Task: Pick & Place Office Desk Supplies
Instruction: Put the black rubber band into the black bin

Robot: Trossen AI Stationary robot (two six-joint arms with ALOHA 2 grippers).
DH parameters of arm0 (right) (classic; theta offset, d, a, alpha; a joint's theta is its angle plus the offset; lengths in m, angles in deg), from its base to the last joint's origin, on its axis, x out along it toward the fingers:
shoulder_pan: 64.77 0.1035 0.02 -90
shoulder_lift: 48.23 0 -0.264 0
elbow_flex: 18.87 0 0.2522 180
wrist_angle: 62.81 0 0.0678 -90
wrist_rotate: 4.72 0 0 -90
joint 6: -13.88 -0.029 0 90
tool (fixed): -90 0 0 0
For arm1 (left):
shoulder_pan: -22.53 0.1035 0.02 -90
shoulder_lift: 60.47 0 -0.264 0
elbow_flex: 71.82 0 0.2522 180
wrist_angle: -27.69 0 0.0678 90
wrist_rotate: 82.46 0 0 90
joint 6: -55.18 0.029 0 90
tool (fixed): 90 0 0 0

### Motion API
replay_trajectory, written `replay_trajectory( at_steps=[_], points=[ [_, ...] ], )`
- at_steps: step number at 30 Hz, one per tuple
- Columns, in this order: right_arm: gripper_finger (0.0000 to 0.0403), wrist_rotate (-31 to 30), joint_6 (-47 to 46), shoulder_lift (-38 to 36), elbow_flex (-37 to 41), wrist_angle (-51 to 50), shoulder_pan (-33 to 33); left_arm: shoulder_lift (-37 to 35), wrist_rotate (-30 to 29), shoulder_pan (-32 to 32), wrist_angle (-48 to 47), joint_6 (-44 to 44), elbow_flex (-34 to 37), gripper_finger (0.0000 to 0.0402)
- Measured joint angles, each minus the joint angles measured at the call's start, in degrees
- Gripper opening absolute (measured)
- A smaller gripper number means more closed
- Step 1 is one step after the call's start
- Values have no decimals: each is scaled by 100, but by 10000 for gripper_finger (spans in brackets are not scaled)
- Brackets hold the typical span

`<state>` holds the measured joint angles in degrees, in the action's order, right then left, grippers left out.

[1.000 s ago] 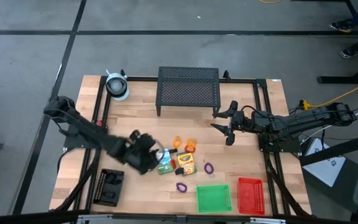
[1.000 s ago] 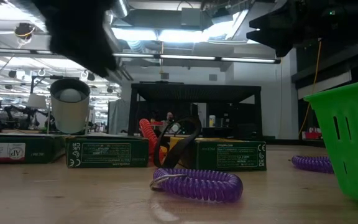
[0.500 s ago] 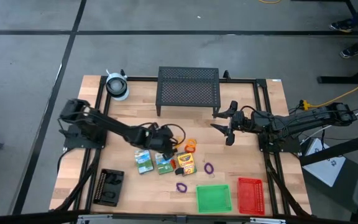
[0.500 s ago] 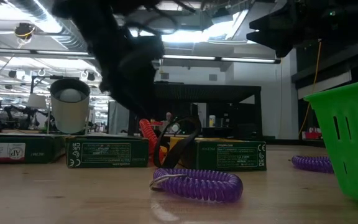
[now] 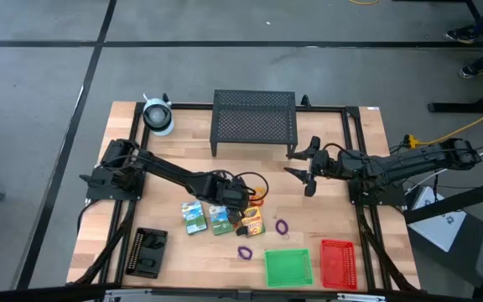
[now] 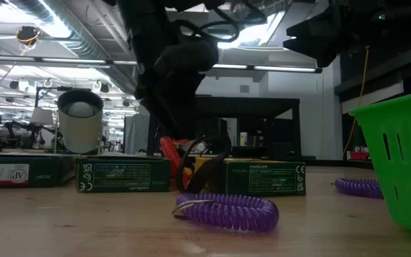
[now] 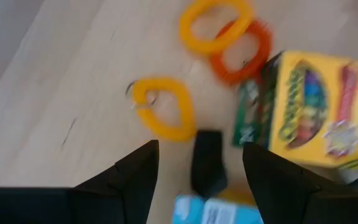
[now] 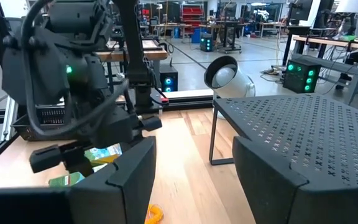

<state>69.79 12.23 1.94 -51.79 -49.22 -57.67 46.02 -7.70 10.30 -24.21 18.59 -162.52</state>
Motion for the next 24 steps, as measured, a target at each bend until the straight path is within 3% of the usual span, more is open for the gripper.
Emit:
replay_trajectory(
  at_steps=[24],
  points=[
    [215, 9, -55, 0, 0, -4, 2, 1, 249, 73, -305, -936, -14, 231]
  ],
)
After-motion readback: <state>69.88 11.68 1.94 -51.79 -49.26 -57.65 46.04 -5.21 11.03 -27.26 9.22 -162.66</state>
